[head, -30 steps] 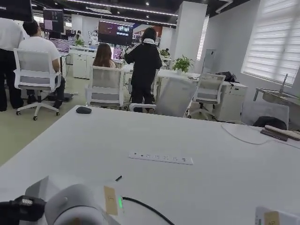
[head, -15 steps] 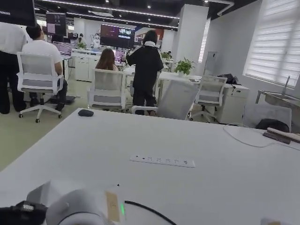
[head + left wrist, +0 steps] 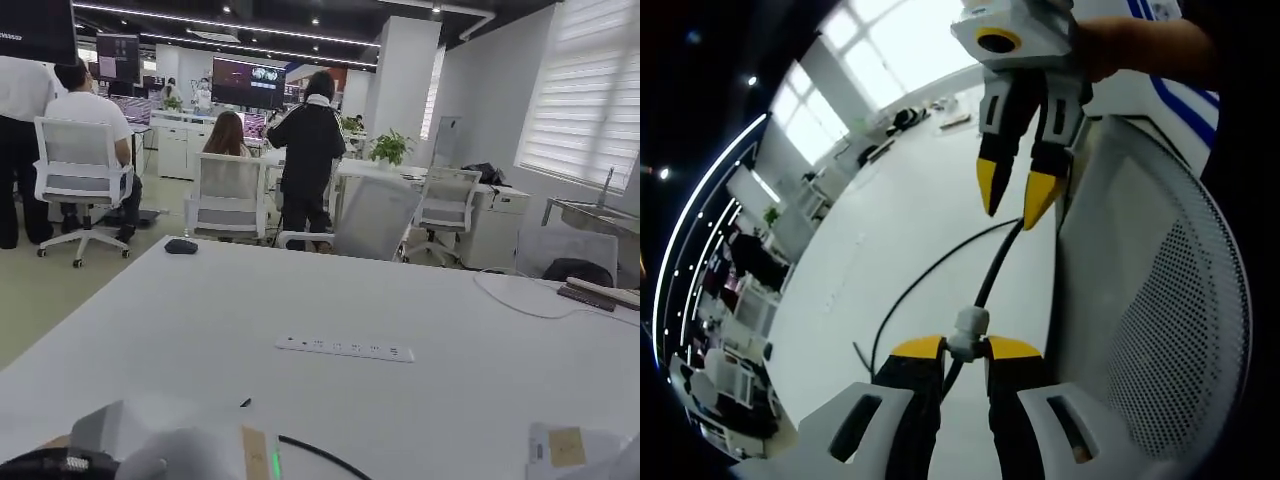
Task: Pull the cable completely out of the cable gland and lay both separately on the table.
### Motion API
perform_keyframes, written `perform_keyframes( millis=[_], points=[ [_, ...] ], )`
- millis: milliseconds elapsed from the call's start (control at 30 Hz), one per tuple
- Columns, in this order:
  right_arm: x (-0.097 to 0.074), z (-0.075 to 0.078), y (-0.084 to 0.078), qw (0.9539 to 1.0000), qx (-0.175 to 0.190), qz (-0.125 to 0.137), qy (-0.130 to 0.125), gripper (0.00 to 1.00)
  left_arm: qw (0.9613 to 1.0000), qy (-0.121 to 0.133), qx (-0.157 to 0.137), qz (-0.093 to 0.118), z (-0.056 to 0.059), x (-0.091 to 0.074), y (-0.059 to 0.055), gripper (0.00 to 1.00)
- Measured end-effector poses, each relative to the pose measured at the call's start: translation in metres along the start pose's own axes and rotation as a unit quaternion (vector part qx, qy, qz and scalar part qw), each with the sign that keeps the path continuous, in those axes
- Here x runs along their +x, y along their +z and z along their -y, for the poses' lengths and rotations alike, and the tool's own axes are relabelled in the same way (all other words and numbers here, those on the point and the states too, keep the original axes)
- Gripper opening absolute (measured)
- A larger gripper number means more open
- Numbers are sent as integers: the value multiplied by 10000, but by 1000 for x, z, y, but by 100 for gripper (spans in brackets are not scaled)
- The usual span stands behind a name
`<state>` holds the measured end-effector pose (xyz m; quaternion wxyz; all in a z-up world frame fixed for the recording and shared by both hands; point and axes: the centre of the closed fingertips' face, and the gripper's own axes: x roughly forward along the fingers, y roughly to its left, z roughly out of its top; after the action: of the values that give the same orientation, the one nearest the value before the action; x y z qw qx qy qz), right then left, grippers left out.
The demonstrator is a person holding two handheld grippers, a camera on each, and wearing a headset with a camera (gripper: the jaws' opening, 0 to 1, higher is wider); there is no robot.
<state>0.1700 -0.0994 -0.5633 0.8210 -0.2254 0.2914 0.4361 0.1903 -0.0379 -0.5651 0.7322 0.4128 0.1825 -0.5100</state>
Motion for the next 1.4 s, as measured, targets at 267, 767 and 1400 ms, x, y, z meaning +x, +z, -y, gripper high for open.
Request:
perform_keyframes(
  millis=[267,767,1400],
  points=[
    [24,-21,27,9993,-321,113,123,19,9999,31,128,10,4,-2,6,17],
    [27,-25,21,9979,-645,-36,103,4,9998,-31,174,16,10,0,7,17],
    [13,-13,-12,9985,-475,-278,-29,3,9999,-11,81,-95,4,2,-3,16]
  ],
)
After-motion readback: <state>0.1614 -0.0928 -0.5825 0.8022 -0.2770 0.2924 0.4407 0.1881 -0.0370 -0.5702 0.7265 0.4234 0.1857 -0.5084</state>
